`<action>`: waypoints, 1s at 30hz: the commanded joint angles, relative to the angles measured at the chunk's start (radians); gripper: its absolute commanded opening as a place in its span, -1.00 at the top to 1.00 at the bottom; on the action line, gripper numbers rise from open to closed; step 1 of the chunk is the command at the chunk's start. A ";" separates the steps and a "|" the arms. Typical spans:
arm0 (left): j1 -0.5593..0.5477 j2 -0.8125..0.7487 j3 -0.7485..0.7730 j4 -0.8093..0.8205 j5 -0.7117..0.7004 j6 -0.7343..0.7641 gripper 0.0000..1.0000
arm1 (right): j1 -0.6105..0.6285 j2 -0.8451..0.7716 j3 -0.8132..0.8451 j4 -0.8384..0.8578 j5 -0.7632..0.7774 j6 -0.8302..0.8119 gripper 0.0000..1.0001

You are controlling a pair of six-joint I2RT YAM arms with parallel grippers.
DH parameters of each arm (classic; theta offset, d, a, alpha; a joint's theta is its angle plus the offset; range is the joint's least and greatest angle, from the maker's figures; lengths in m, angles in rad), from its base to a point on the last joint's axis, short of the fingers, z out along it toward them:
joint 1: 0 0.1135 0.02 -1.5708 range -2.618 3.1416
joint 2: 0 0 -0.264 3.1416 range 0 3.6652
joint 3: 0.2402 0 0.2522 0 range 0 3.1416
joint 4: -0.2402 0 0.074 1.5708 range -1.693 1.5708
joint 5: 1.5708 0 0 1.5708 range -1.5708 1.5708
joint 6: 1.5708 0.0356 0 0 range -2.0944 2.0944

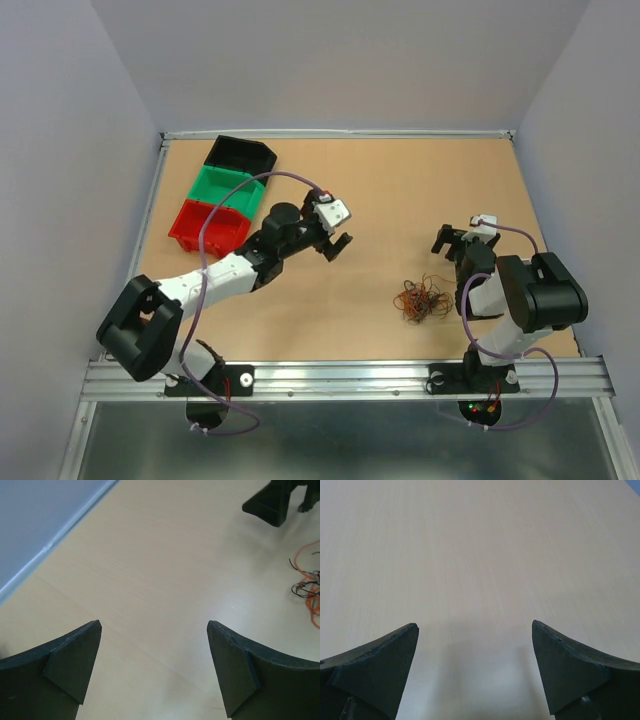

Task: Untangle the cables

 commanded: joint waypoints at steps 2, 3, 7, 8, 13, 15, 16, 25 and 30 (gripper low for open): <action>-0.080 0.069 0.109 -0.130 0.084 0.074 -0.98 | -0.006 -0.009 0.033 0.062 -0.013 0.005 -1.00; -0.097 0.085 0.119 -0.141 0.081 0.080 -0.98 | -0.006 -0.009 0.033 0.064 -0.015 0.007 -1.00; -0.198 0.171 0.163 -0.177 0.085 0.102 -0.98 | -0.008 -0.009 0.033 0.062 -0.015 0.005 -1.00; -0.218 0.185 0.174 -0.183 0.090 0.103 -0.98 | -0.008 -0.008 0.035 0.062 -0.015 0.005 -1.00; -0.345 0.324 0.279 -0.256 0.102 0.167 -0.98 | -0.006 -0.008 0.036 0.062 -0.015 0.005 -1.00; -0.408 0.378 0.306 -0.272 0.071 0.192 -0.98 | -0.008 -0.008 0.038 0.059 -0.016 0.005 -1.00; -0.424 0.392 0.310 -0.272 0.068 0.192 -0.98 | -0.008 -0.006 0.038 0.059 -0.016 0.005 -1.00; -0.470 0.602 0.523 -0.298 0.035 0.205 -0.98 | -0.006 -0.012 0.038 0.056 -0.108 -0.034 -1.00; -0.468 0.650 0.548 -0.263 -0.011 0.180 -0.93 | -0.006 -0.074 0.084 -0.080 -0.087 -0.025 -1.00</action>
